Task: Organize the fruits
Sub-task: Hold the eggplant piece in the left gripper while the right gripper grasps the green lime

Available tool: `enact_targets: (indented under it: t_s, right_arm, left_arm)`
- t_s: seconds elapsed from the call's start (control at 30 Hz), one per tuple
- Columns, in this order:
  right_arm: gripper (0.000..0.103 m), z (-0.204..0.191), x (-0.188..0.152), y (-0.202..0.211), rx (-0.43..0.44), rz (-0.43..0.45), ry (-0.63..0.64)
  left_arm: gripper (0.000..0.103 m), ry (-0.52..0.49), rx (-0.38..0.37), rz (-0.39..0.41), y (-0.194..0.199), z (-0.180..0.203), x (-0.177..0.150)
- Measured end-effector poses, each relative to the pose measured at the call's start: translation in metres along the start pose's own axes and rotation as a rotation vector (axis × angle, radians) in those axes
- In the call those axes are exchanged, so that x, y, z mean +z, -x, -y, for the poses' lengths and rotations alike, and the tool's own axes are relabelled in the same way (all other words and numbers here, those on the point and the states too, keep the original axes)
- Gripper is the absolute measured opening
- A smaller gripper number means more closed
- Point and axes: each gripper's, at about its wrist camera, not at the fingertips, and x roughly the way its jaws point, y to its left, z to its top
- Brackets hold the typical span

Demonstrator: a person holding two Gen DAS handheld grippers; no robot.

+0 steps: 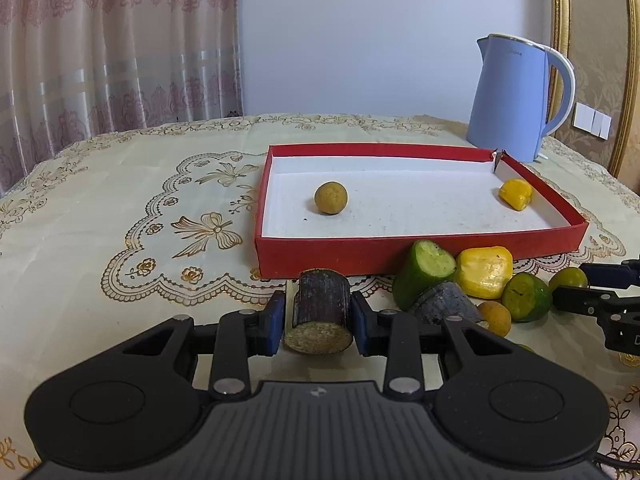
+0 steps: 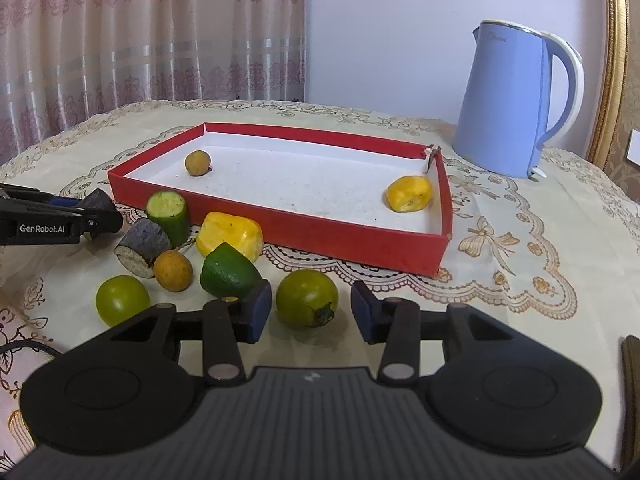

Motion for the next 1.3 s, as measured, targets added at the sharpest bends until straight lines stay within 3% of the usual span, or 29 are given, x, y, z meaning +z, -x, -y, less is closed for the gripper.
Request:
enact_targets:
  t_s: [0.13,1.3]
  right_arm:
    - [0.032,0.001,0.001,-0.003,0.016,-0.006,0.002]
    - [0.032,0.004,-0.011,0.04,-0.004,0.078,-0.068]
  left_arm:
    - [0.033,0.003,0.007,-0.004,-0.001,0.0,0.0]
    - [0.033,-0.006,0.046,-0.011,-0.003,0.001,-0.001]
